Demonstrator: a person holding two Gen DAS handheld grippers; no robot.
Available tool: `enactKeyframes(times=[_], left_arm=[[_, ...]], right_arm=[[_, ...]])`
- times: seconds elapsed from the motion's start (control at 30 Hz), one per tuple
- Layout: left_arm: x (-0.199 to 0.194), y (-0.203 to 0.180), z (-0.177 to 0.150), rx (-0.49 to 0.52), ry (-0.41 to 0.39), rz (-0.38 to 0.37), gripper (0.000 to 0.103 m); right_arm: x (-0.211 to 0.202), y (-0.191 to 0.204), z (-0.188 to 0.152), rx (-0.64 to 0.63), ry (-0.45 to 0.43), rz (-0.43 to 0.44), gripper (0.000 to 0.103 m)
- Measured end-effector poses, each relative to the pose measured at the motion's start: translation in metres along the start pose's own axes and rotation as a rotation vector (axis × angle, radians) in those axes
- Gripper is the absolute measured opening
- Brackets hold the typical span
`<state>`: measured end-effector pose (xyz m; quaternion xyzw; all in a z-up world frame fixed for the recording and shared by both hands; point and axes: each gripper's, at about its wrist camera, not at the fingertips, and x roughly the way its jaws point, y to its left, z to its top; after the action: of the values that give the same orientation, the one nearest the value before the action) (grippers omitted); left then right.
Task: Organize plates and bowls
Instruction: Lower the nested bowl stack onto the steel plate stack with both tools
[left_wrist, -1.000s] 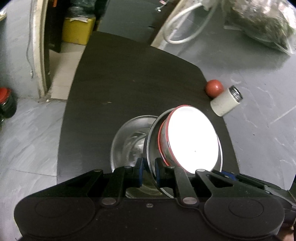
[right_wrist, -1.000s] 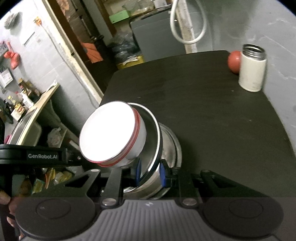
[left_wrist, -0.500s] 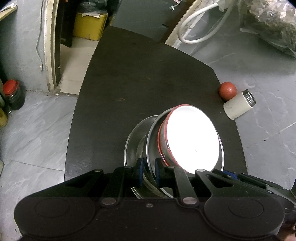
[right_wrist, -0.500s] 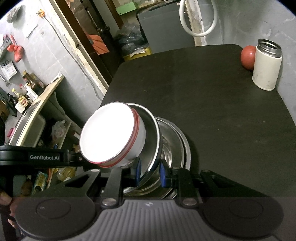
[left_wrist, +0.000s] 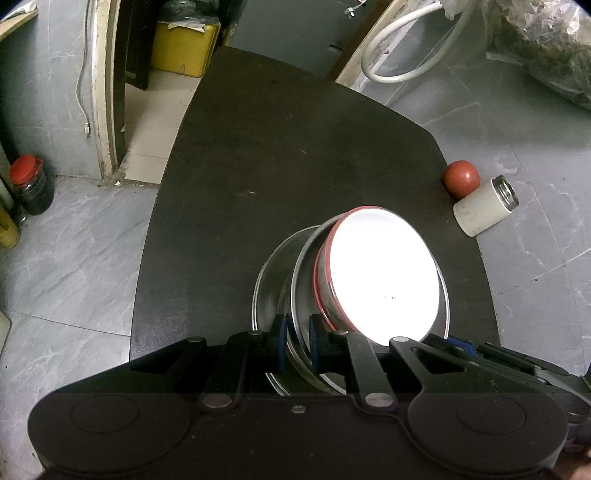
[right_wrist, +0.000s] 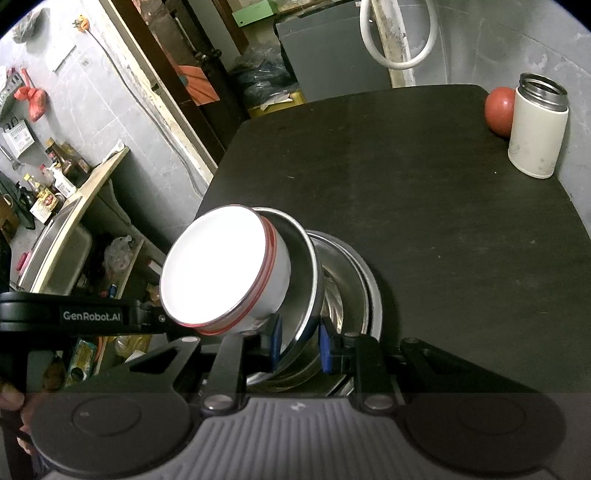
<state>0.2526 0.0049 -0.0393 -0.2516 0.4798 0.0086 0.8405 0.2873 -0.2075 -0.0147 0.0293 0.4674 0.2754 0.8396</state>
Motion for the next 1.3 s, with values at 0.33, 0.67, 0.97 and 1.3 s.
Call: enactKeyframes(times=[0.33,0.67,0.97,1.3], left_arm=[[0.0019,-0.0006,-0.0005,-0.001,0.004,0.003,0.013],[0.0023,-0.0007,-0.0003,-0.002,0.006,0.004,0.013],[0.0075,0.0012,-0.0016,-0.011,0.018,0.011,0.013],[0.0081,-0.0001,-0.0006,-0.011,0.021,0.012,0.014]], right_arm=[[0.0001,-0.0006,-0.0001,0.001,0.002,0.001,0.023],[-0.0005,-0.0003,0.0003,0.002,0.002,0.0,0.024],[0.0017,-0.0016,-0.0008,0.008,0.009,-0.001,0.024],[0.0031,-0.0019,-0.0022,0.027,0.024,-0.008,0.024]])
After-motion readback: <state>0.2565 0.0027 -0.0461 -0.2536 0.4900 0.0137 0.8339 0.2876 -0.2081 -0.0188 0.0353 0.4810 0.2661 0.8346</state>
